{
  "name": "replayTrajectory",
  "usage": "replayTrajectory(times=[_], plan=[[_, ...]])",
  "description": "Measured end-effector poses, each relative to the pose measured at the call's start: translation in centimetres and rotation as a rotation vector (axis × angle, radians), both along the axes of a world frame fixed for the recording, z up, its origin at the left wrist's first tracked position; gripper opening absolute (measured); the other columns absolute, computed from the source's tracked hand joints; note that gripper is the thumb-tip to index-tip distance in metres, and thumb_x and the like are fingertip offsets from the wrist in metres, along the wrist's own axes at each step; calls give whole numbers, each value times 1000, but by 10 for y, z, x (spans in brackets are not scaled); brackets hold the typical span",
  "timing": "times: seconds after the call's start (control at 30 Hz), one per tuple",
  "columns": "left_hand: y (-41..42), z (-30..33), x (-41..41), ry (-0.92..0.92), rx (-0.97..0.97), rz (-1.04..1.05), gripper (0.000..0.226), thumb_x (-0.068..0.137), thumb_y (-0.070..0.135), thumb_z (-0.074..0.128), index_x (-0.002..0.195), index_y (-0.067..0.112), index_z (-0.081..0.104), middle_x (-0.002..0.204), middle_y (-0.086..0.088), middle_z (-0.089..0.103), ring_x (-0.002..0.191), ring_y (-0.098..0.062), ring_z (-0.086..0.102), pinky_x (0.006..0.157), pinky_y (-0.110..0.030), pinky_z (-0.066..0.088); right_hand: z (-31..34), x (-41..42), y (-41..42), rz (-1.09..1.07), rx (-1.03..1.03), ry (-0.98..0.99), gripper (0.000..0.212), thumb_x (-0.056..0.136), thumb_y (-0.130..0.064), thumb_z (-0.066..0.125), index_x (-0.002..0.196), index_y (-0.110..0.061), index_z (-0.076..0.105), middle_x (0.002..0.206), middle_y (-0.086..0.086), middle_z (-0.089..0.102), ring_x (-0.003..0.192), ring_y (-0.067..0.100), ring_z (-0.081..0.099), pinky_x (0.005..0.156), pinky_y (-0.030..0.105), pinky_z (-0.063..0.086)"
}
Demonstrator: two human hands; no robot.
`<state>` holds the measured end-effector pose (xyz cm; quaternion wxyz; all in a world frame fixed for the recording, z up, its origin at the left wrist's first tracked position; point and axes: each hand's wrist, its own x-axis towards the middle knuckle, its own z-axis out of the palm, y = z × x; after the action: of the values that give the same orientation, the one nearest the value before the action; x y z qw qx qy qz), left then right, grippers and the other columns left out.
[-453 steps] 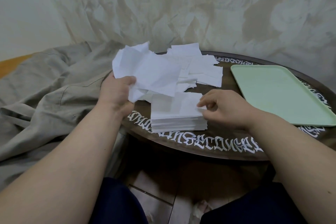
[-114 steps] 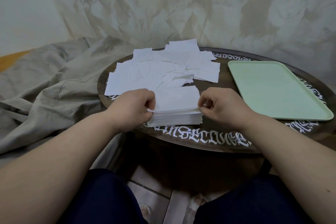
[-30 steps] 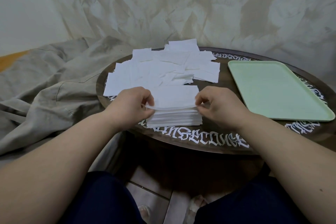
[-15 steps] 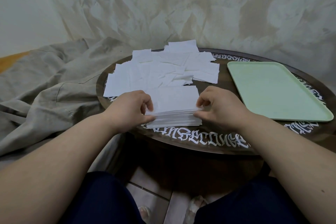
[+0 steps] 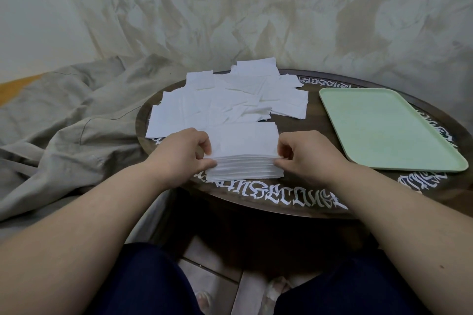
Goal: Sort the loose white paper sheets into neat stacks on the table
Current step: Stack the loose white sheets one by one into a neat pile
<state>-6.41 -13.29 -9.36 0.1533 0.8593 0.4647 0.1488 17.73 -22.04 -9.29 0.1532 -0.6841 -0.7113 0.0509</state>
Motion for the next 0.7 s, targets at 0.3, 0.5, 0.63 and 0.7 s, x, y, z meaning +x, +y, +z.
replayTrajectory(times=[0.3, 0.5, 0.63, 0.7], plan=[[2, -1, 1, 4, 80, 55, 18, 88, 40, 60, 83, 23, 60, 101, 7, 56, 85, -12, 58, 79, -30, 42, -2, 1, 3, -16, 116, 13, 26, 84, -43, 63, 101, -23, 60, 106, -8, 52, 95, 12, 52, 75, 25, 36], [4, -6, 14, 138, 96, -85, 48, 95, 34, 52, 141, 32, 41, 157, 0, 21, 142, -21, 23, 116, -35, 20, -6, -10, 10, 65, -47, -39, 45, 99, -36, 39, 143, -26, 36, 153, -5, 28, 139, 15, 26, 106, 27, 26], [3, -11, 15, 227, -18, -115, 51, 100, 34, 41, 148, 33, 26, 160, 3, 14, 147, -19, 8, 116, -25, 5, -10, -8, 11, 75, -118, -42, 46, 101, -36, 34, 145, -27, 30, 157, -7, 20, 142, 13, 21, 107, 26, 24], [4, -12, 14, 236, -54, -116, 52, 100, 35, 39, 149, 33, 22, 160, 3, 12, 147, -17, 7, 116, -25, 5, -12, -6, 12, 79, -130, -45, 47, 101, -37, 33, 147, -28, 28, 158, -8, 18, 143, 12, 19, 109, 27, 23]])
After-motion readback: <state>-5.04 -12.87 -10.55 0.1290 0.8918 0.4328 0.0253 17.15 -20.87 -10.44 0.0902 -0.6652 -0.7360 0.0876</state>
